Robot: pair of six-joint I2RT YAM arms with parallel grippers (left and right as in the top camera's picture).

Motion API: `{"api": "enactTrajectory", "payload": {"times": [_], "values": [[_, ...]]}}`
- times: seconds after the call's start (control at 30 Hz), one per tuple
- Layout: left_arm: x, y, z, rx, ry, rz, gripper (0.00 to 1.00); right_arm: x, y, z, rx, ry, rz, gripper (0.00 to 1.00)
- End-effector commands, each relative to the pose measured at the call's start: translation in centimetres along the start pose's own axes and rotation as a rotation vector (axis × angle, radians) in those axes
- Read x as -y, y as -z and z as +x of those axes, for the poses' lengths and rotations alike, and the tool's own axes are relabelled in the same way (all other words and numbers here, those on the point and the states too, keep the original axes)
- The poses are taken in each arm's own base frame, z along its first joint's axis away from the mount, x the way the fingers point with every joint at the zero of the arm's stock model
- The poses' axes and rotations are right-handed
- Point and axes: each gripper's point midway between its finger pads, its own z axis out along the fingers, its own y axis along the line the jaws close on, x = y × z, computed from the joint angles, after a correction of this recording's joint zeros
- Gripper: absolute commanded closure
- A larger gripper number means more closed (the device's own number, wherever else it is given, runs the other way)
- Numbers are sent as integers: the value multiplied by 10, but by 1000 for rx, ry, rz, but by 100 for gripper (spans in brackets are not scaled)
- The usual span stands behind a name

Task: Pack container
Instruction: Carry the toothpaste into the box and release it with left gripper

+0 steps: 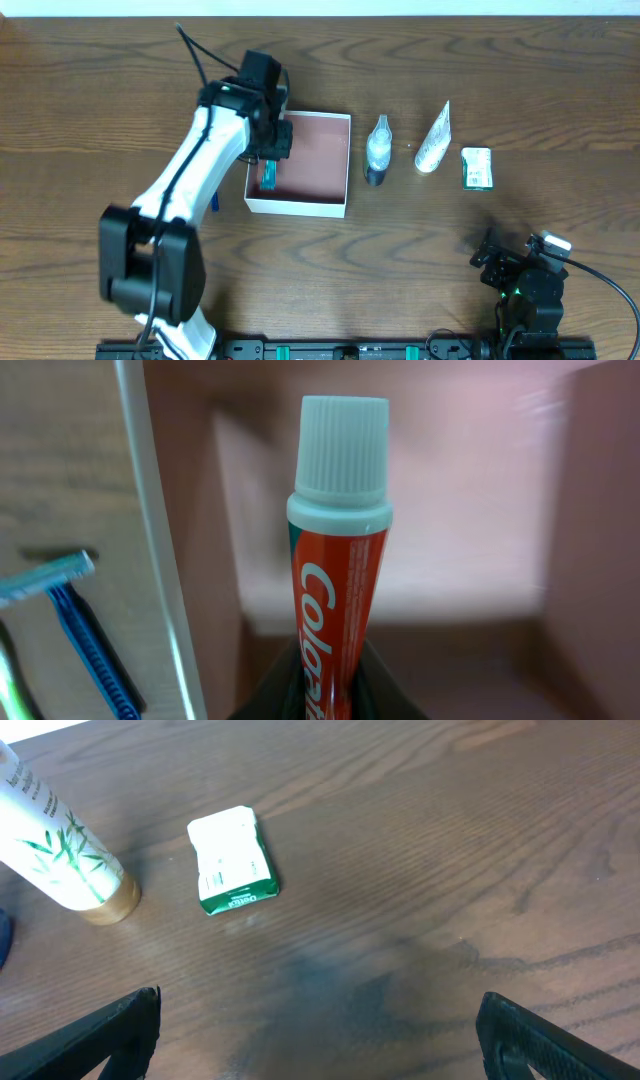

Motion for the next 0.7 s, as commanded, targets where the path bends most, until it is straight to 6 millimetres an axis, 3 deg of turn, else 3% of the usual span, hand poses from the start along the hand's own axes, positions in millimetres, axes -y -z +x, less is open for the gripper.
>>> {"api": "enactTrajectory", "payload": {"times": [0.0,0.23,0.37,0.5,0.67], "values": [[-22,-21,6,-44,70,-125,85,3,0,-1,7,9,13,1],[-25,-48,10,-92,67,-144,85,3,0,-1,7,9,13,1],[-24,-46,7,-82,49,-139,73,3,0,-1,7,9,13,1],[-20,-26,1,-51,38,-117,66,3,0,-1,7,9,14,2],[1,23,-4,34,38,6,54,3,0,-1,7,9,13,1]]}}
